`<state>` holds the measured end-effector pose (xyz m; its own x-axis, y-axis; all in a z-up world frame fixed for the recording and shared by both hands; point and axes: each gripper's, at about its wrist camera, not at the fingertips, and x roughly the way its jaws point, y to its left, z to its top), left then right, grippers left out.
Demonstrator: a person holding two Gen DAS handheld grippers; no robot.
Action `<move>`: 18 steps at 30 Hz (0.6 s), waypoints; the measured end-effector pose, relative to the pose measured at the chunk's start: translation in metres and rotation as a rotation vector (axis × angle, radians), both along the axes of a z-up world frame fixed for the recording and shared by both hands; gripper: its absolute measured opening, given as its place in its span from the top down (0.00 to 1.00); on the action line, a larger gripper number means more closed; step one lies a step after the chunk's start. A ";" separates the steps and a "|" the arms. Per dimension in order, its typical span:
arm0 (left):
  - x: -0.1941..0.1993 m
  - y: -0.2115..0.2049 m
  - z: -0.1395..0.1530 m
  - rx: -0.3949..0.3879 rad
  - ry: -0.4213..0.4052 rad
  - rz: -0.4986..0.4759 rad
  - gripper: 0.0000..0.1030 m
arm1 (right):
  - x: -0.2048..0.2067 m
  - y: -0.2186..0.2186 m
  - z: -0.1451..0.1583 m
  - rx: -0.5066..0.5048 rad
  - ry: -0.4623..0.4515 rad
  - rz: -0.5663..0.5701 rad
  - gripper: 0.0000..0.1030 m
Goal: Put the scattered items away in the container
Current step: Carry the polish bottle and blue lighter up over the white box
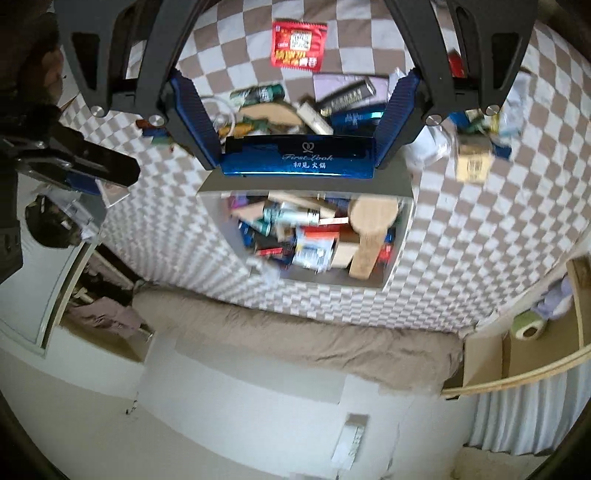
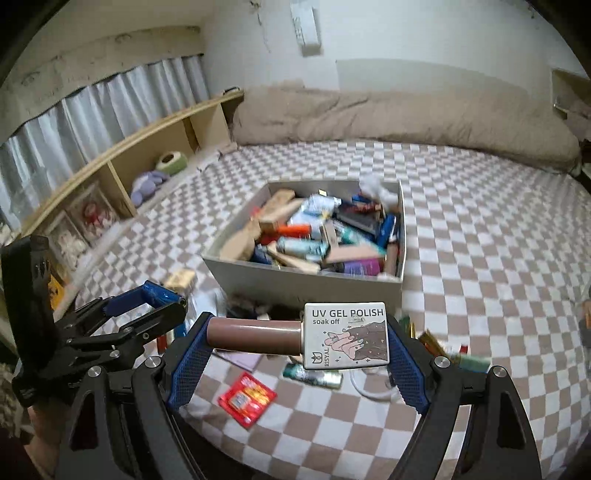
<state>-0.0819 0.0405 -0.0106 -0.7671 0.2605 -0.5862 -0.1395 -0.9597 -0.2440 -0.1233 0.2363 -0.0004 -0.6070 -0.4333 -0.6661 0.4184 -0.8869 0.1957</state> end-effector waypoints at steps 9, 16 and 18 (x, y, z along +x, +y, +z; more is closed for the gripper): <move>-0.039 -0.022 0.054 0.030 0.048 -0.014 0.20 | -0.032 -0.012 0.045 -0.052 0.037 -0.056 0.16; -0.081 -0.027 0.079 0.030 0.078 -0.036 0.20 | -0.082 -0.016 0.058 -0.093 -0.015 -0.110 0.16; -0.094 -0.028 0.084 0.022 0.085 -0.052 0.20 | -0.098 -0.018 0.058 -0.100 -0.033 -0.122 0.16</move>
